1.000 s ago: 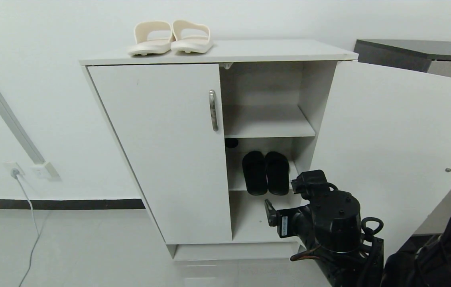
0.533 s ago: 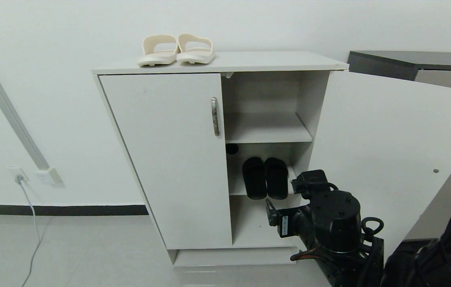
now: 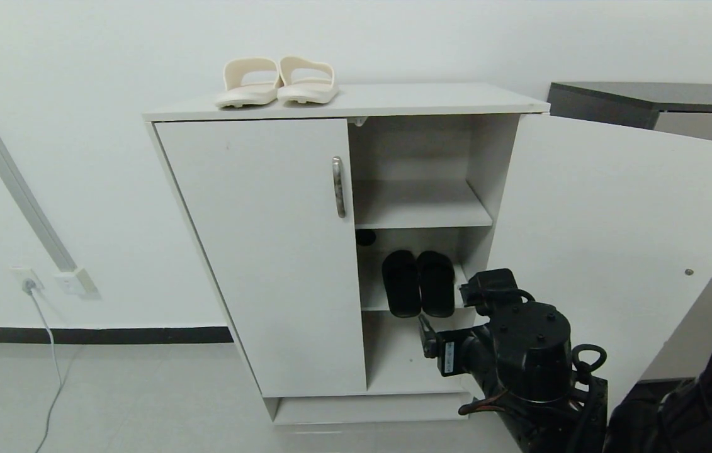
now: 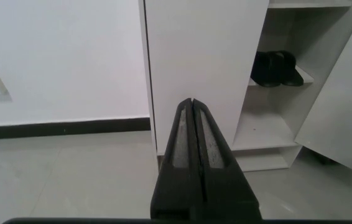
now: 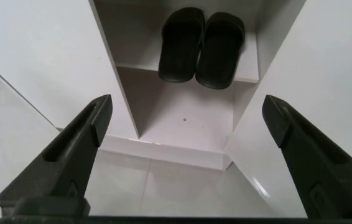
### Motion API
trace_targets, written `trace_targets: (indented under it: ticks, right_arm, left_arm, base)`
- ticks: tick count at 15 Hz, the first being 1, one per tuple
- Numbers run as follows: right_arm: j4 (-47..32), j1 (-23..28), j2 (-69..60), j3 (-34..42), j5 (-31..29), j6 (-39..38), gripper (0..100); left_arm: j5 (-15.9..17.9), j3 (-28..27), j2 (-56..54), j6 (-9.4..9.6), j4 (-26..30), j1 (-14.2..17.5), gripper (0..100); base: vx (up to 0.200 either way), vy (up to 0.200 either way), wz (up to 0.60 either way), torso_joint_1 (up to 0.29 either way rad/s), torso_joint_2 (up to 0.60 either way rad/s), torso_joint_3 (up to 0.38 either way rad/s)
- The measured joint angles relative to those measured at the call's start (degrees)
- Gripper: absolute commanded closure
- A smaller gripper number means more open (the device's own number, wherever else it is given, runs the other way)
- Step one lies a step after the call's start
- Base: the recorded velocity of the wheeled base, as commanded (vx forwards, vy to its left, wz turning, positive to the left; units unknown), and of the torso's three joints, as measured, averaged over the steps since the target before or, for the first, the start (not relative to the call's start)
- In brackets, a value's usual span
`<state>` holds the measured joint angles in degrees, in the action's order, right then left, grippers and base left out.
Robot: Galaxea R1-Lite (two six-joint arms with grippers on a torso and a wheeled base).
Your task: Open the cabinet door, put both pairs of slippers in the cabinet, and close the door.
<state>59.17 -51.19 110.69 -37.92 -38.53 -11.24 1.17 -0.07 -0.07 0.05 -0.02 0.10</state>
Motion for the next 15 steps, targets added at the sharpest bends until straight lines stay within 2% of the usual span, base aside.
trace_targets:
  ticks: [14, 15]
  right_arm:
    - [-0.1, 0.0, 0.0, 0.0, 0.0, -0.1, 0]
    - [0.0, 0.0, 0.0, 0.0, 0.0, -0.1, 0]
  left_arm:
    - [-0.1, 0.1, 0.0, -0.10, 0.0, 0.0, 100]
    - [-0.1, 0.1, 0.0, -0.10, 0.0, 0.0, 100]
  base:
    - [0.000, 0.200, 0.00, 0.003, 0.00, 0.002]
    - [0.000, 0.000, 0.00, 0.000, 0.00, 0.000]
